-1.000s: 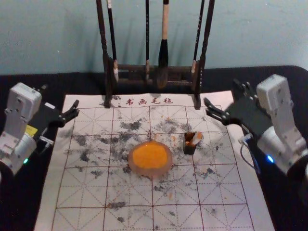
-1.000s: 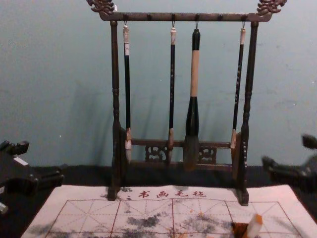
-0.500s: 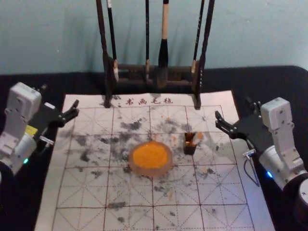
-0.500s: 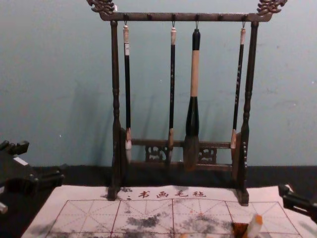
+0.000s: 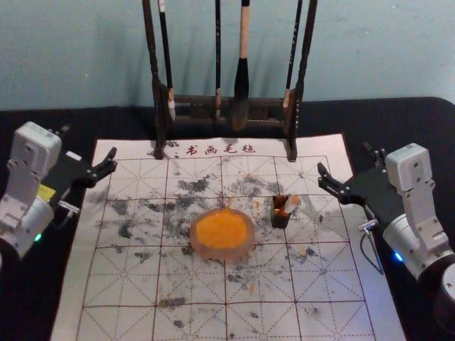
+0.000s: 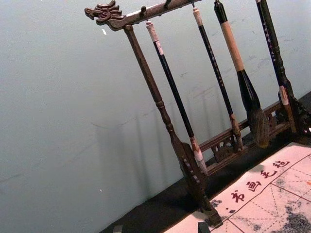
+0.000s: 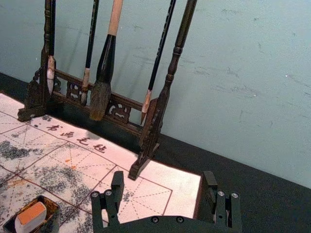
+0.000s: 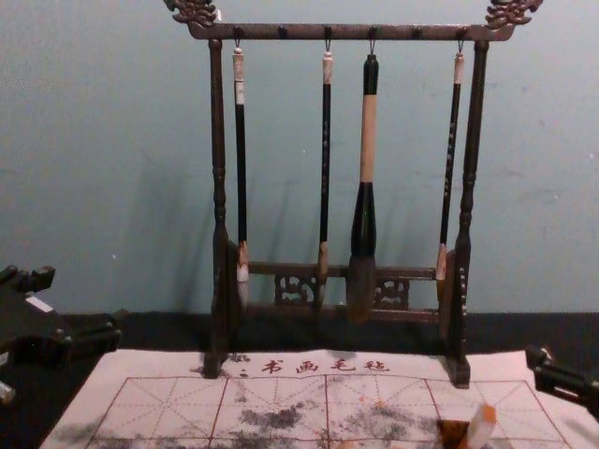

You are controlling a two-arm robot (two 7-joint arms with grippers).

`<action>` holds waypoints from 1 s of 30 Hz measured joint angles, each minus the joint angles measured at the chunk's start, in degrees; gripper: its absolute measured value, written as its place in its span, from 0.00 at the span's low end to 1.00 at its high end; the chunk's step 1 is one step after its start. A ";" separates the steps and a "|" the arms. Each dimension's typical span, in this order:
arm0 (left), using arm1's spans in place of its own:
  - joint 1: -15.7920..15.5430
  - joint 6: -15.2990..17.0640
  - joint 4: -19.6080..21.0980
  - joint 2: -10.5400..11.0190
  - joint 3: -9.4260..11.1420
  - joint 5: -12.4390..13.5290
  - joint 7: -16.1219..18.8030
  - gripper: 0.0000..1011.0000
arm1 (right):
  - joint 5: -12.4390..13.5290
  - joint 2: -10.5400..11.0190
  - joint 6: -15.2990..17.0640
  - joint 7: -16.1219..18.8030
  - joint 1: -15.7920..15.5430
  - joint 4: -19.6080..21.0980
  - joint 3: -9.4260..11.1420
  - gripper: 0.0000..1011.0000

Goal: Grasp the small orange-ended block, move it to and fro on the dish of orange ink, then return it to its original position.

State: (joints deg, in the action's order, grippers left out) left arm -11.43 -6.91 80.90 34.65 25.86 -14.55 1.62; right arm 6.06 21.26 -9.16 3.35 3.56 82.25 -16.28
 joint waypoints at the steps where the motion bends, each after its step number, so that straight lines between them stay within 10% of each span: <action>1: 0.00 0.00 0.00 0.00 0.00 0.00 0.00 0.99 | 0.00 0.01 0.01 0.00 0.00 0.02 -0.01 0.99; 30: 0.00 0.00 0.00 0.00 0.00 0.00 0.00 0.99 | 0.05 0.08 0.09 0.07 0.00 0.15 -0.03 0.99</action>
State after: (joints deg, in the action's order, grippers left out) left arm -11.43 -6.91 80.90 34.65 25.86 -14.55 1.62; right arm 6.11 21.34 -9.08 3.42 3.56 82.40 -16.31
